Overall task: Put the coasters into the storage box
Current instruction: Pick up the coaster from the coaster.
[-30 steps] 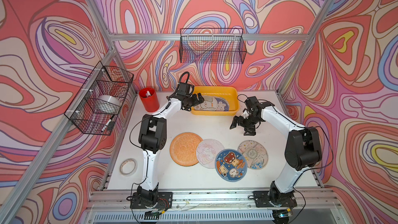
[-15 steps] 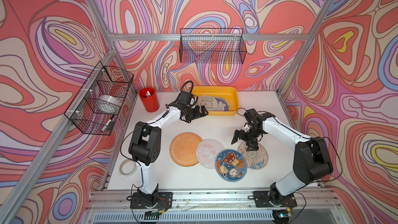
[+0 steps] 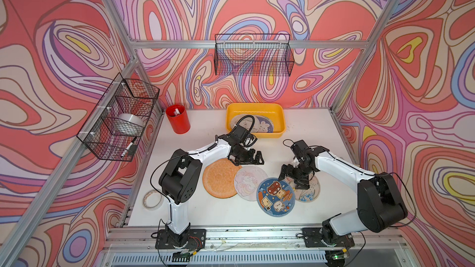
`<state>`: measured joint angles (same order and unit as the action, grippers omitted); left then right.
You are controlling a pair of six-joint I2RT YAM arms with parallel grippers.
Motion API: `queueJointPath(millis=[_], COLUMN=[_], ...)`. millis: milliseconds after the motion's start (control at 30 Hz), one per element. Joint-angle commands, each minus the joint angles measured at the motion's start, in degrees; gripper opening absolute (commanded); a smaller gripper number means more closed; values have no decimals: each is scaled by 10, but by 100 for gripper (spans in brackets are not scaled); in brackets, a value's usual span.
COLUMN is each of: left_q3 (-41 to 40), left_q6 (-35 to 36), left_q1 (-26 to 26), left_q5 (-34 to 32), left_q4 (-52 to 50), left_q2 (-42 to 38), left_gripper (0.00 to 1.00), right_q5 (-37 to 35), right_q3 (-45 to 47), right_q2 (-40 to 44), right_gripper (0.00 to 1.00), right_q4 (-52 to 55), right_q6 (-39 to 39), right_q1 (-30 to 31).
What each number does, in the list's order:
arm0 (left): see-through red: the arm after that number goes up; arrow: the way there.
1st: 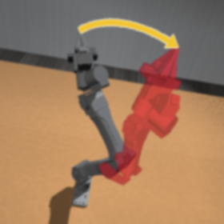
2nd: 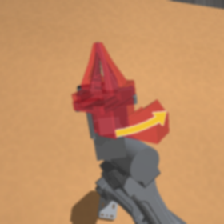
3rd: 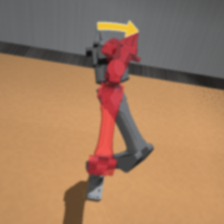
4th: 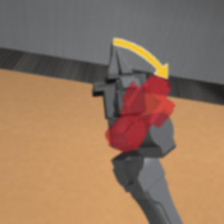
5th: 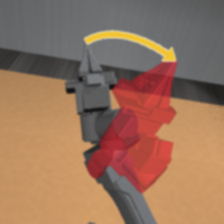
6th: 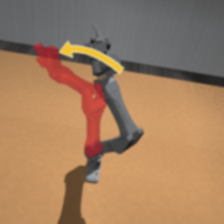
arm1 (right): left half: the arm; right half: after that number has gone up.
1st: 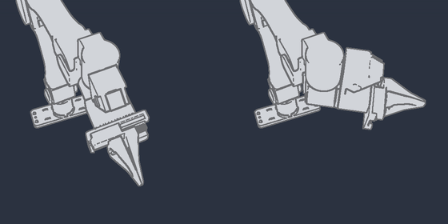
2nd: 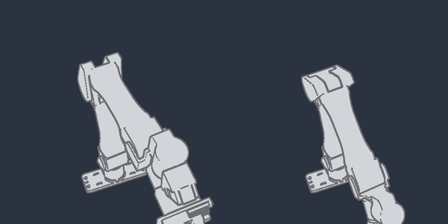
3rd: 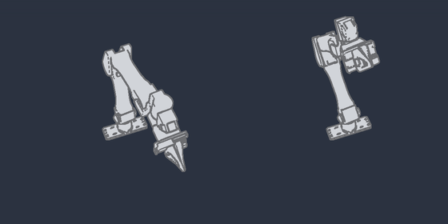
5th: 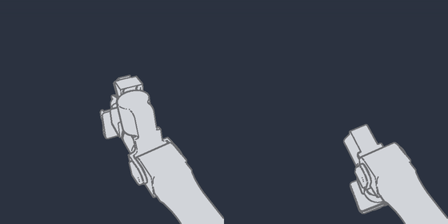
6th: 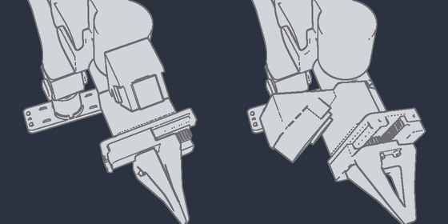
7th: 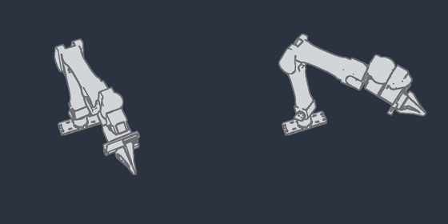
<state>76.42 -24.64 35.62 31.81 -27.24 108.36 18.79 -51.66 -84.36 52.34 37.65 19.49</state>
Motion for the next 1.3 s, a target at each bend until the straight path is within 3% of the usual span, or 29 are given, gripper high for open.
queueJointPath(millis=[0,300,900,1267], left_q3=[-16,-24,39,55], left_q6=[17,25,40,37], left_q1=[18,65,120,123], left_q5=[7,-25,-43,-58], left_q4=[-12,-39,-117,-140], left_q2=[-25,-27,46,80], left_gripper=[86,57,42,39], right_q5=[-20,-23,-10,17], right_q3=[23,69,110,116], right_q2=[24,58,59,70], right_gripper=[92,89,82,80], right_q4=[-34,-69,-84,-99], right_q6=[2,-19,-49,-52], right_q1=[4,4,4,4])
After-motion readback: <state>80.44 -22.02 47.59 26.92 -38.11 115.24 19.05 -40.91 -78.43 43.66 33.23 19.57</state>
